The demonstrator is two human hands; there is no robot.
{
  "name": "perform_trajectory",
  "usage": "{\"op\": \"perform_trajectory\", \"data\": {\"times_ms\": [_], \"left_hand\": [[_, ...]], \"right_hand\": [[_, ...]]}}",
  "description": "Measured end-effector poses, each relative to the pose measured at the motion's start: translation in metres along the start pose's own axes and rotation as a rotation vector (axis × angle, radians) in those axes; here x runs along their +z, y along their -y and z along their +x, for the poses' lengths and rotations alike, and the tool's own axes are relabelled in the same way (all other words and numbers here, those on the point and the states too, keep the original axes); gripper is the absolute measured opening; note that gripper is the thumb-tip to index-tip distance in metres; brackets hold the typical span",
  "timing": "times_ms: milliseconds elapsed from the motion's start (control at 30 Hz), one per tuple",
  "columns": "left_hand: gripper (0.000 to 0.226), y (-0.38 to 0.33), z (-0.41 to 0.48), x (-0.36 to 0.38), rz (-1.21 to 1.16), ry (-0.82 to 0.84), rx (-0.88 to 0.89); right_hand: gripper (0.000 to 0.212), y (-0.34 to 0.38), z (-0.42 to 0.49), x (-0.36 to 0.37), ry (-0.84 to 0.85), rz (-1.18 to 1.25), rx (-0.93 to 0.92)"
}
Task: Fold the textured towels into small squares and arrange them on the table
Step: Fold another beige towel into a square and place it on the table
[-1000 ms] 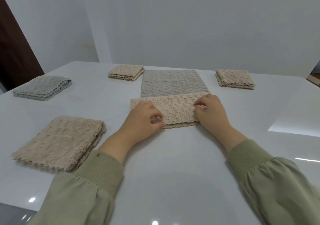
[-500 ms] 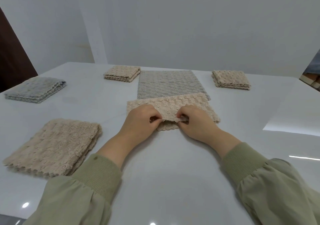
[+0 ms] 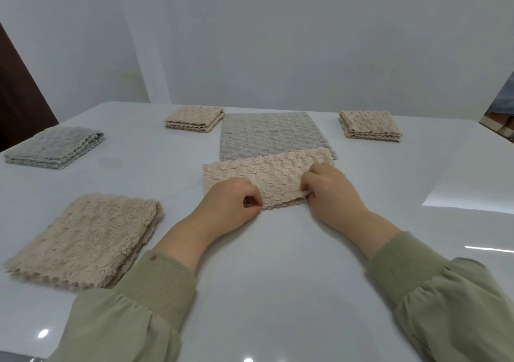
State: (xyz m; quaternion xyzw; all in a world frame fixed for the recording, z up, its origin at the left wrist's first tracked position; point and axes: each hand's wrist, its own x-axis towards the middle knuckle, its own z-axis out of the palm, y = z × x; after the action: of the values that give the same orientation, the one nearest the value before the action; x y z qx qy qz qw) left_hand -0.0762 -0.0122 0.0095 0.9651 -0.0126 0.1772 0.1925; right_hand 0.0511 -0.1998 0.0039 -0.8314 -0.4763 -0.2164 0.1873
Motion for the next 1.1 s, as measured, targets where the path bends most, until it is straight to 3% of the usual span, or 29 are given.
{"op": "perform_trajectory", "data": {"times_ms": [233,367,500,567,667,733,833,900,1000,1100], "left_hand": [[0.005,-0.002,0.0,-0.004,-0.045,0.026,-0.061],[0.004,-0.002,0.001,-0.003,-0.062,0.034,-0.075],[0.017,0.001,0.002,0.001,-0.047,-0.133,-0.077],[0.029,0.008,0.004,0.002,0.061,-0.122,-0.117],[0.031,0.01,0.007,0.0,0.19,-0.024,-0.26],[0.039,0.006,0.011,0.0,0.227,-0.116,-0.305],[0.034,0.007,0.023,0.004,0.193,-0.376,-0.231],[0.042,0.011,0.034,0.007,0.23,-0.444,-0.17],[0.049,0.011,0.044,0.013,0.33,-0.149,-0.267],[0.058,0.019,0.044,0.019,0.374,0.159,-0.376]], "right_hand": [[0.026,-0.033,-0.01,-0.015,-0.04,-0.164,0.258],[0.019,-0.031,-0.01,-0.016,0.068,-0.31,0.391],[0.021,-0.022,-0.009,-0.011,-0.154,-0.195,0.312],[0.016,-0.018,-0.008,-0.01,-0.088,-0.148,0.28],[0.036,-0.013,-0.006,-0.009,0.013,-0.163,0.287],[0.049,-0.005,-0.001,-0.012,-0.006,-0.232,0.229],[0.027,0.0,0.016,-0.004,-0.122,-0.263,0.276],[0.03,0.007,0.033,0.004,-0.12,-0.208,0.305],[0.042,0.022,0.05,0.021,0.066,-0.146,0.245],[0.052,0.018,0.053,0.037,0.376,-0.091,0.354]]}}
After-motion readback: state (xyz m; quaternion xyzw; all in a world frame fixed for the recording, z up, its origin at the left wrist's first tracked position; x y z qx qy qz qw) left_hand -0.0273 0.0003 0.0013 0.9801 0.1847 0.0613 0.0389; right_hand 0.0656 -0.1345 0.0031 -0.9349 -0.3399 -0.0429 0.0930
